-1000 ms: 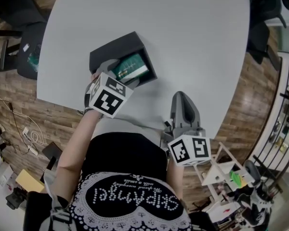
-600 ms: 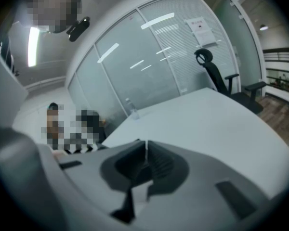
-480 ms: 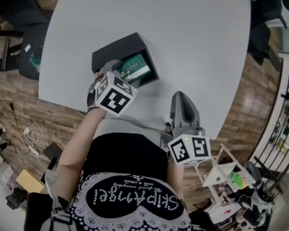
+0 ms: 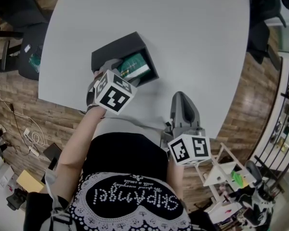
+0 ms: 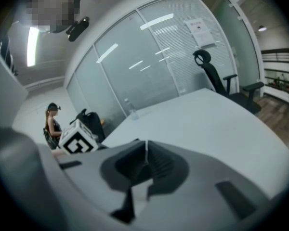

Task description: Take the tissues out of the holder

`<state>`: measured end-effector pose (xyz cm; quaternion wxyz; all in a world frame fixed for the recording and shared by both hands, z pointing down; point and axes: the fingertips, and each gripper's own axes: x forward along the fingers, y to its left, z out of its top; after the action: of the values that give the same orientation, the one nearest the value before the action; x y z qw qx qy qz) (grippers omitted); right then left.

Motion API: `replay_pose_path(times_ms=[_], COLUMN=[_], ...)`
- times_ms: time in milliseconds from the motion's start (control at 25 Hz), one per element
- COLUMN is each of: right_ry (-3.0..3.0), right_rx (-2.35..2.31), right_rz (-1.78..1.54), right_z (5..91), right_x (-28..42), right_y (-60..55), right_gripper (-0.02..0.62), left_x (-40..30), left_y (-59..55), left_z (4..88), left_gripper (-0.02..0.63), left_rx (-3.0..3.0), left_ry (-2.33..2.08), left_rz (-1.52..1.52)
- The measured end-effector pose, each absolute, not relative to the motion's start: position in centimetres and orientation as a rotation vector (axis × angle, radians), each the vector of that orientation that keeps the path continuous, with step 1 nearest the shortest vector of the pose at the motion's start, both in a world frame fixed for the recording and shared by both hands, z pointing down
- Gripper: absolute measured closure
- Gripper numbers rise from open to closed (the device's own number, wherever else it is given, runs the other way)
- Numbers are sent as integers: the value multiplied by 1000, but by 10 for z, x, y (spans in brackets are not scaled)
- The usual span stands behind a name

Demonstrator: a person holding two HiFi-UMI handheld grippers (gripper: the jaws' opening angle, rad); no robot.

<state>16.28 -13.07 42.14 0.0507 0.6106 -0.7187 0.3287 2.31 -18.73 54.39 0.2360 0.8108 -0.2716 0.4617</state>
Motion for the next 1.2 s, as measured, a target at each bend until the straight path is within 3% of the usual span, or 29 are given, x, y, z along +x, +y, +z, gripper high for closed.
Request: replay_pose_path(times_ms=[1200], right_ry=[-2189], right_rx=[1887], right_rz=[980], right_z=[414], right_x=[167], right_y=[-130], right_gripper=[560], left_x=[25], left_y=[-189], left_z=[541], left_gripper=[255], left_rx=[2266], left_ry=[-705], left_rz=[1273])
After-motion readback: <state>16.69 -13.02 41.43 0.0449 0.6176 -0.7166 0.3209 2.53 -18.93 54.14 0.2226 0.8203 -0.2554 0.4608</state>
